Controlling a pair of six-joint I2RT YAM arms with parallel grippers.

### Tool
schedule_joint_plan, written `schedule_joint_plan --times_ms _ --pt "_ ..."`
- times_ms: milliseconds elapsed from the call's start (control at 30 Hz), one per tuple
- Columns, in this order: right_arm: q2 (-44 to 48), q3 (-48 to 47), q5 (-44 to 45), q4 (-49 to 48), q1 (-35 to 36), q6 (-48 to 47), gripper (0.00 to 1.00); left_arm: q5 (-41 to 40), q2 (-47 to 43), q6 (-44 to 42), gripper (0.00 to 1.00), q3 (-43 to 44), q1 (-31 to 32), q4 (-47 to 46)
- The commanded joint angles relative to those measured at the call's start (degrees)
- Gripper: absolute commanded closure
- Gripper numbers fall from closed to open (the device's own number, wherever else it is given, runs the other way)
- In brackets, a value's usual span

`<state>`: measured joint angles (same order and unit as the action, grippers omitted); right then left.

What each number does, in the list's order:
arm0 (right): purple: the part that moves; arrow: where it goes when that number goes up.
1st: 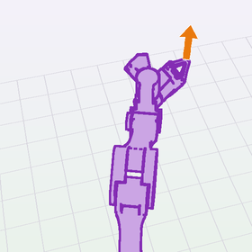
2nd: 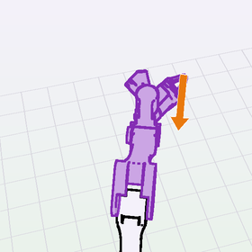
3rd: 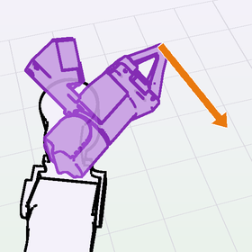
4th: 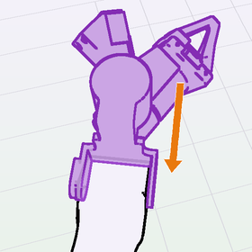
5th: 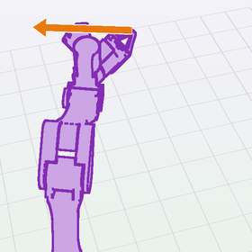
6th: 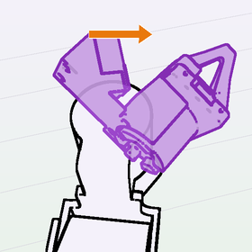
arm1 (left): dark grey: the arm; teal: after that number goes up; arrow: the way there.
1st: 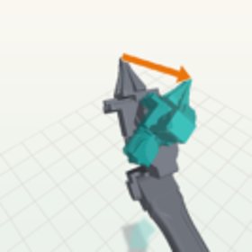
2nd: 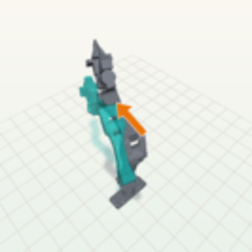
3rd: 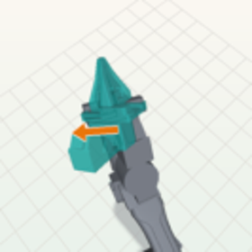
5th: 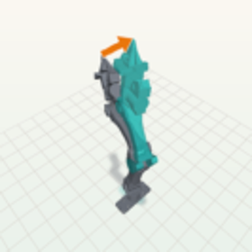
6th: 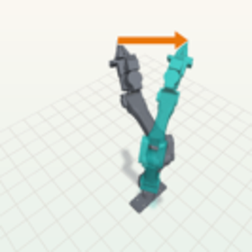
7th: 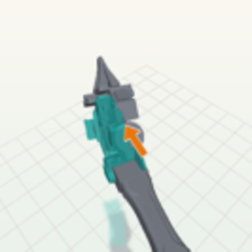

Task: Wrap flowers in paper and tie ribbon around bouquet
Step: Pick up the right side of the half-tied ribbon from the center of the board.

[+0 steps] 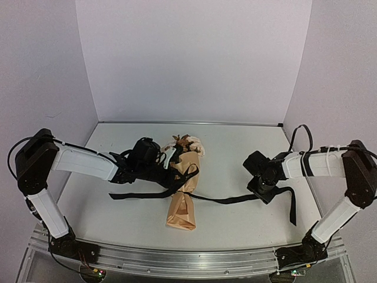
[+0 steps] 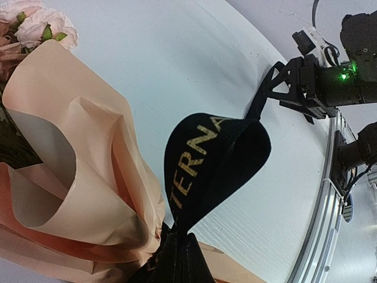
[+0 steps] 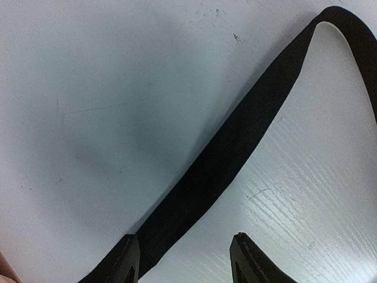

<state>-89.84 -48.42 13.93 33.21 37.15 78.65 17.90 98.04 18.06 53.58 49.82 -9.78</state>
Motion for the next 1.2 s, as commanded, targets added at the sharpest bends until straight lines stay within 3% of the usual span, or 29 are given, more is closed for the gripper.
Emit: schedule_joint_plan --times_ms 0,567,967,1167 --pt "-2.46 -1.13 -0.36 0.81 -0.03 5.56 0.45 0.90 -3.53 -0.34 1.00 -0.02 0.10 -2.70" --pt "-11.67 -2.03 -3.80 -3.33 -0.52 9.40 0.42 2.39 -4.08 -0.91 1.00 0.14 0.10 -2.94" --pt "-19.77 -6.01 -13.04 -2.99 1.40 6.52 0.67 2.75 -5.44 -0.84 1.00 -0.28 0.08 -3.55" --pt "-20.88 -9.70 -12.25 -1.50 2.13 5.02 0.99 2.98 -5.75 -0.85 1.00 -0.68 0.11 -4.19"
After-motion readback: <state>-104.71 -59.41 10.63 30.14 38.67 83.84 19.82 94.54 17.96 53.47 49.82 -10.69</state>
